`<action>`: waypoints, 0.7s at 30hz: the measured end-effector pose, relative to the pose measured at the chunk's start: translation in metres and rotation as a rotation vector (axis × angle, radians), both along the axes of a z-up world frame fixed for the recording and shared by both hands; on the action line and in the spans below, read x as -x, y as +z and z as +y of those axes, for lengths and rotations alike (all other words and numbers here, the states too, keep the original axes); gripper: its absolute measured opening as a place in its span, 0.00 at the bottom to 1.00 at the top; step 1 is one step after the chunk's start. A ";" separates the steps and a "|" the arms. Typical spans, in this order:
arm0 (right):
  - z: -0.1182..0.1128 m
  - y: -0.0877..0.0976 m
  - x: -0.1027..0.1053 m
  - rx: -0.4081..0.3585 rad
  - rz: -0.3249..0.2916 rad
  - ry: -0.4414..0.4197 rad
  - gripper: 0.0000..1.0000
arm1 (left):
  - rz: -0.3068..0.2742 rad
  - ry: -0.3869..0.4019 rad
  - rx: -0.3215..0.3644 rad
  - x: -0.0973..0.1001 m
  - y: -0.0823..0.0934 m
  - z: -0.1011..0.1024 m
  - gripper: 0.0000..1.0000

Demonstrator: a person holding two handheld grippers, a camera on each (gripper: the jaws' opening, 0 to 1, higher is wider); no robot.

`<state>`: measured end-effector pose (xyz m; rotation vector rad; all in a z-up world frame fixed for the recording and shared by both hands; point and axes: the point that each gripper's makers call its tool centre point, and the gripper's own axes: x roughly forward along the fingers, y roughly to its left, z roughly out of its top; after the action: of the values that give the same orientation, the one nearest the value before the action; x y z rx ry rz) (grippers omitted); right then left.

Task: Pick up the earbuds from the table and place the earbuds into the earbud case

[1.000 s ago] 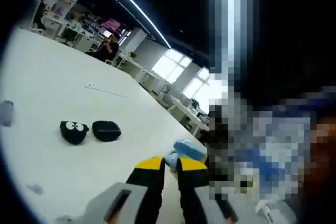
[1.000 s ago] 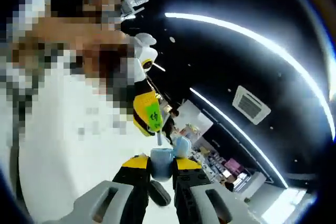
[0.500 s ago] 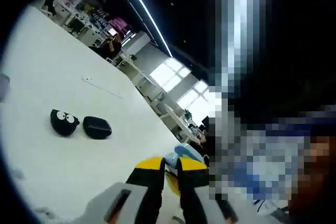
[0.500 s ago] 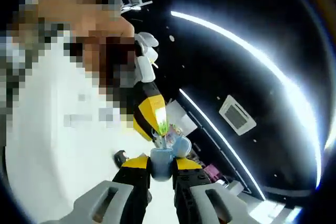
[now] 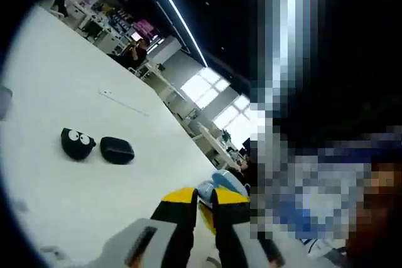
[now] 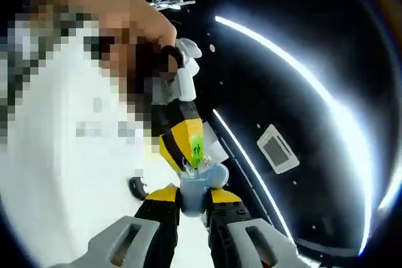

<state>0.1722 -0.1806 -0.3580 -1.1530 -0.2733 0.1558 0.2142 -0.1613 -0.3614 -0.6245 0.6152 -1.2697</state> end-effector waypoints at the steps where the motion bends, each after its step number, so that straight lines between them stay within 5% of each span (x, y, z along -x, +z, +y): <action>1: 0.001 -0.002 -0.001 0.010 0.003 0.001 0.15 | -0.003 -0.001 -0.003 -0.001 0.000 0.000 0.12; 4: 0.002 -0.004 0.001 0.085 -0.023 -0.010 0.15 | 0.043 -0.032 -0.005 0.004 -0.007 0.001 0.12; 10: -0.001 -0.002 0.005 0.105 -0.040 0.004 0.15 | 0.038 -0.036 -0.005 0.010 -0.006 -0.001 0.12; 12: 0.001 -0.002 0.005 0.070 -0.026 0.029 0.15 | 0.025 -0.050 -0.025 0.014 -0.006 -0.003 0.12; 13: 0.001 0.019 0.001 0.056 -0.015 0.039 0.15 | 0.006 -0.058 -0.048 0.015 -0.008 -0.003 0.12; 14: 0.003 0.021 0.000 0.006 0.008 0.065 0.15 | -0.002 -0.064 -0.058 0.017 -0.008 -0.004 0.12; 18: 0.005 0.015 -0.002 -0.138 0.094 0.144 0.15 | -0.038 -0.065 -0.091 0.018 -0.009 -0.004 0.12; 21: 0.007 0.012 -0.002 -0.149 0.113 0.164 0.15 | -0.049 -0.086 -0.113 0.023 -0.011 -0.006 0.13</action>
<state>0.1744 -0.1734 -0.3462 -0.9703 -0.2745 0.3389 0.1911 -0.1672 -0.3723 -0.4767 0.6740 -1.3173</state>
